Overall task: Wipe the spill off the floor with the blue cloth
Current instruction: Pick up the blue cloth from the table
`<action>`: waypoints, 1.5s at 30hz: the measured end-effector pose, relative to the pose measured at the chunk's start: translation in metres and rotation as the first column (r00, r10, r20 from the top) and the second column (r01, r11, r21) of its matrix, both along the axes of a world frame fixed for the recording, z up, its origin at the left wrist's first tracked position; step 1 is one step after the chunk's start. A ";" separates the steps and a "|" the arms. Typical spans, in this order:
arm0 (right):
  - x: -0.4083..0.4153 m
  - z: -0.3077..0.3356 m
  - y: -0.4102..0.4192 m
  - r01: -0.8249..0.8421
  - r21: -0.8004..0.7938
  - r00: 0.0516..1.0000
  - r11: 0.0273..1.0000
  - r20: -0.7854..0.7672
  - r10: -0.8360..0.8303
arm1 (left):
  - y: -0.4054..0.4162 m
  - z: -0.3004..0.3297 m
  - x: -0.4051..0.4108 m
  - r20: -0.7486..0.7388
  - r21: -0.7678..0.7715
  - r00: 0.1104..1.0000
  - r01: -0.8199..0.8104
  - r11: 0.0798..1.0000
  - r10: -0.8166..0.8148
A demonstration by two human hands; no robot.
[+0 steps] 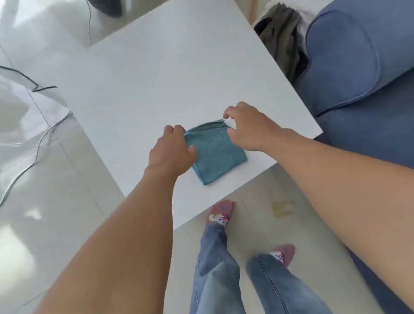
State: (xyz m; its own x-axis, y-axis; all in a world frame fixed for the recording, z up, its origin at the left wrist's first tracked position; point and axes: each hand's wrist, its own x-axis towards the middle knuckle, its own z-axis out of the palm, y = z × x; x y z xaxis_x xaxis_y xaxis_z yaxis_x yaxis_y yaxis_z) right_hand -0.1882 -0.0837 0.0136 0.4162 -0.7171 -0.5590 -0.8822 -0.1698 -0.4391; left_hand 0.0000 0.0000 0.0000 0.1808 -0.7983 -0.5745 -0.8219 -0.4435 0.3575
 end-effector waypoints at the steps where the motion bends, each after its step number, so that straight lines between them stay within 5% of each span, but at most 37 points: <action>1: 0.004 -0.018 -0.003 0.001 0.013 1.000 1.000 0.003 -0.001 | -0.002 -0.015 -0.002 0.008 0.009 1.000 -0.001 1.000 0.001; 10: 0.014 -0.104 -0.010 0.006 -0.059 1.000 0.998 0.023 -0.005 | -0.013 -0.082 -0.003 0.090 -0.144 0.988 -0.112 0.983 0.126; 19: -0.008 -0.059 -0.011 0.062 0.195 0.994 0.979 0.080 -0.079 | -0.025 -0.056 -0.001 -0.242 0.072 0.959 -0.133 0.988 0.147; 23: -0.038 -0.032 -0.007 0.201 0.216 0.961 0.955 0.144 -0.235 | -0.047 -0.028 -0.015 -0.347 0.103 0.937 -0.010 0.995 0.045; 30: -0.097 -0.003 -0.004 0.521 0.111 0.811 0.846 0.246 -0.531 | -0.099 0.010 -0.069 -0.411 -0.064 0.907 0.071 0.995 -0.091; 35: -0.152 0.001 0.012 0.727 0.058 0.620 0.684 0.373 -0.691 | -0.113 0.020 -0.131 -0.514 -0.134 0.850 0.058 0.989 -0.119; 40: -0.227 0.004 0.062 0.865 0.059 0.427 0.498 0.431 -0.795 | -0.085 0.032 -0.215 -0.588 -0.173 0.788 0.101 0.980 -0.185; 45: -0.294 0.022 0.135 0.921 0.028 0.343 0.389 0.415 -0.843 | -0.032 0.044 -0.291 -0.573 -0.244 0.765 0.182 0.952 -0.293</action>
State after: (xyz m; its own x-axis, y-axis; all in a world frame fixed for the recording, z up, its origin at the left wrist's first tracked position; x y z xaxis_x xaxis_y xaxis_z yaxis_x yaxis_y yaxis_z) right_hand -0.4821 0.0515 0.0354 -0.4142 -0.8379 -0.3556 -0.3780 0.5137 -0.7702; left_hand -0.2915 -0.0320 0.0440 -0.3617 -0.8609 -0.3579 -0.4891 -0.1517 0.8589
